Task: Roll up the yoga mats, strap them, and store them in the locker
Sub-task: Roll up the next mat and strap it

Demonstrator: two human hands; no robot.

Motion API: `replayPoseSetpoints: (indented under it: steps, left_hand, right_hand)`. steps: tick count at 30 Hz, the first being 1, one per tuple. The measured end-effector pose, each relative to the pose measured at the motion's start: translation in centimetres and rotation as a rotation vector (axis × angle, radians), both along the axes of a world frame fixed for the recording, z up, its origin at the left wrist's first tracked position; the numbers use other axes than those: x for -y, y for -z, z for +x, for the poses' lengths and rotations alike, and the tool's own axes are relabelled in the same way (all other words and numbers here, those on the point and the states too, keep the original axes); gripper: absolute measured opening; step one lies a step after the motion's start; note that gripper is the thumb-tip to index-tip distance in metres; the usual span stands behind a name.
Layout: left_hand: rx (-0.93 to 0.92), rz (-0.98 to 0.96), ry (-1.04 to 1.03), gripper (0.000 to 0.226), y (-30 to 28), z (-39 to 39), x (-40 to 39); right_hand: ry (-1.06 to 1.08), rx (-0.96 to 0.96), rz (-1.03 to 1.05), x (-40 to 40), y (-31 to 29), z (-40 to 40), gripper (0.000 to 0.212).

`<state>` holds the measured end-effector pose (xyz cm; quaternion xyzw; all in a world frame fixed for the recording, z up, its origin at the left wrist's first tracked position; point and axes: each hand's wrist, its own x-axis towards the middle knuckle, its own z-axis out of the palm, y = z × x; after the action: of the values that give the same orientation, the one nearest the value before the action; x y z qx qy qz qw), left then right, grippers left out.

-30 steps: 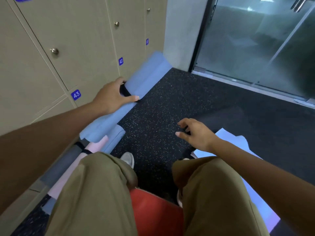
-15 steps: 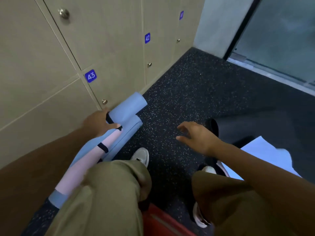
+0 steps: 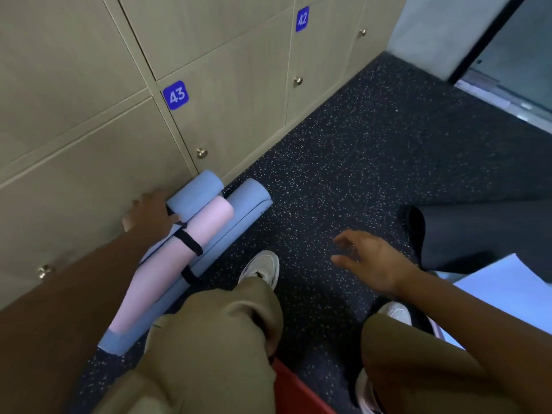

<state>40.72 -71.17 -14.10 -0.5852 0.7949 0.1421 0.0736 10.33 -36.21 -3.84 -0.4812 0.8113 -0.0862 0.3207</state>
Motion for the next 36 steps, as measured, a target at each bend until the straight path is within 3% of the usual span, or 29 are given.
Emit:
replayPoseSetpoints:
  steps: [7,11,16,23,28,36]
  left_hand:
    - [-0.066,0.091,0.121,0.074,-1.3,-0.8,-1.8]
    - [-0.043,0.136,0.231,0.064,-2.7,-2.6,-3.5]
    - [-0.061,0.172,0.405,0.066,-4.3,-6.9,-6.2]
    - [-0.119,0.231,0.652,0.05,-6.7,-15.0,-11.9]
    - [-0.019,0.201,0.919,0.059,-6.1,-20.0,-15.4]
    - [0.089,0.297,1.106,0.044,-2.5,-25.6,-20.6]
  right_hand:
    - [0.047,0.018,-0.005,-0.3,-0.5,0.0,0.043]
    - [0.049,0.003,-0.01,-1.1,-1.3,-0.4,0.044]
    - [0.09,-0.02,-0.034,-3.1,-2.1,-3.1,0.045]
    - [0.175,-0.056,-0.027,-8.0,-2.7,-8.5,0.049]
    - [0.229,-0.106,0.068,-12.7,0.7,-12.7,0.047]
    - [0.151,-0.206,0.383,-18.2,9.4,-17.8,0.051]
